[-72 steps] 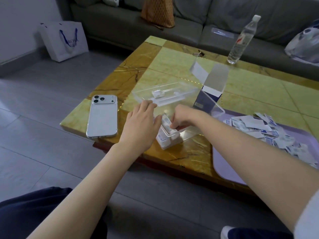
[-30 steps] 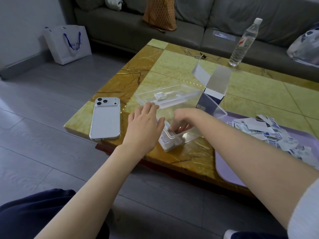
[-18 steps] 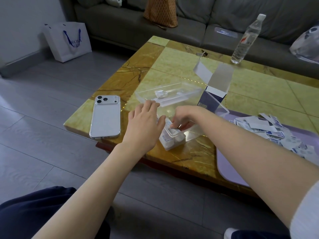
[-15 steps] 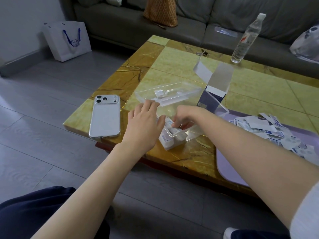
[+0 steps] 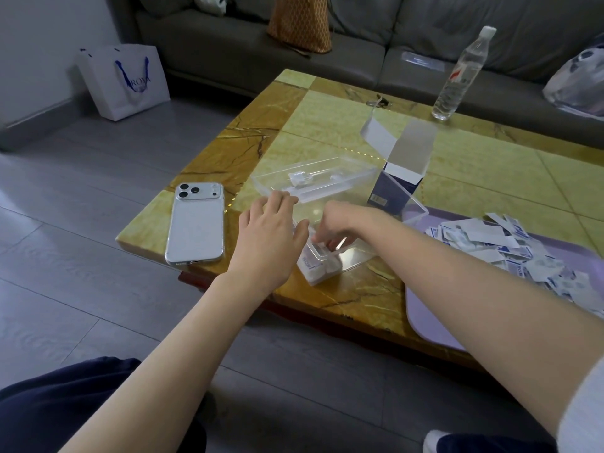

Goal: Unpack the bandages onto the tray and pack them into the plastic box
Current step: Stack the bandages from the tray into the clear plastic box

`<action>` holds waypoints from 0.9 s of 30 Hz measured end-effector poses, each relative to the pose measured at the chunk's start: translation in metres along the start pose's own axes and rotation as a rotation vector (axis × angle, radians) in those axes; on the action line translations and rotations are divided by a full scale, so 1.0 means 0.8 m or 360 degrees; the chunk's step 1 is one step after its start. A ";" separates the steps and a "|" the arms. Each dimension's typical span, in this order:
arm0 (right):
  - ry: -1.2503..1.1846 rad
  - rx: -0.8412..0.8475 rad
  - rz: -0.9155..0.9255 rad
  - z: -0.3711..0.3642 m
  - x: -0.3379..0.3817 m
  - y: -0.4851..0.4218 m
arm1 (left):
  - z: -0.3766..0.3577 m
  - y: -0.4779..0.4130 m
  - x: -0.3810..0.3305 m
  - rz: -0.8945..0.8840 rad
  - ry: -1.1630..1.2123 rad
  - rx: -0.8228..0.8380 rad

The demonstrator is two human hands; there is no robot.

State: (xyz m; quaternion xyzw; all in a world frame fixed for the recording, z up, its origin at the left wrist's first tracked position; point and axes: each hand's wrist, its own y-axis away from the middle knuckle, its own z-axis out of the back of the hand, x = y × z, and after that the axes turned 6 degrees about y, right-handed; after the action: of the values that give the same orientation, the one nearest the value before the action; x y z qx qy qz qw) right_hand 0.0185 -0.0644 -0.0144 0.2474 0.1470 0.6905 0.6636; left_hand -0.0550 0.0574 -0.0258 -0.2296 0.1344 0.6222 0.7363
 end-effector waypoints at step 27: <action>-0.0102 -0.1519 0.0391 -0.058 -0.211 0.122 | -0.043 0.009 -0.129 -0.0852 0.0062 -0.0185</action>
State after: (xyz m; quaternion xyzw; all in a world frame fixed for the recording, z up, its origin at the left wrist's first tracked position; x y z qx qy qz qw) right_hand -0.0891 -0.2333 -0.0258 -0.0475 -0.2366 0.7460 0.6207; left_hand -0.0786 -0.0473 -0.0068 -0.3108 0.0472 0.4075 0.8574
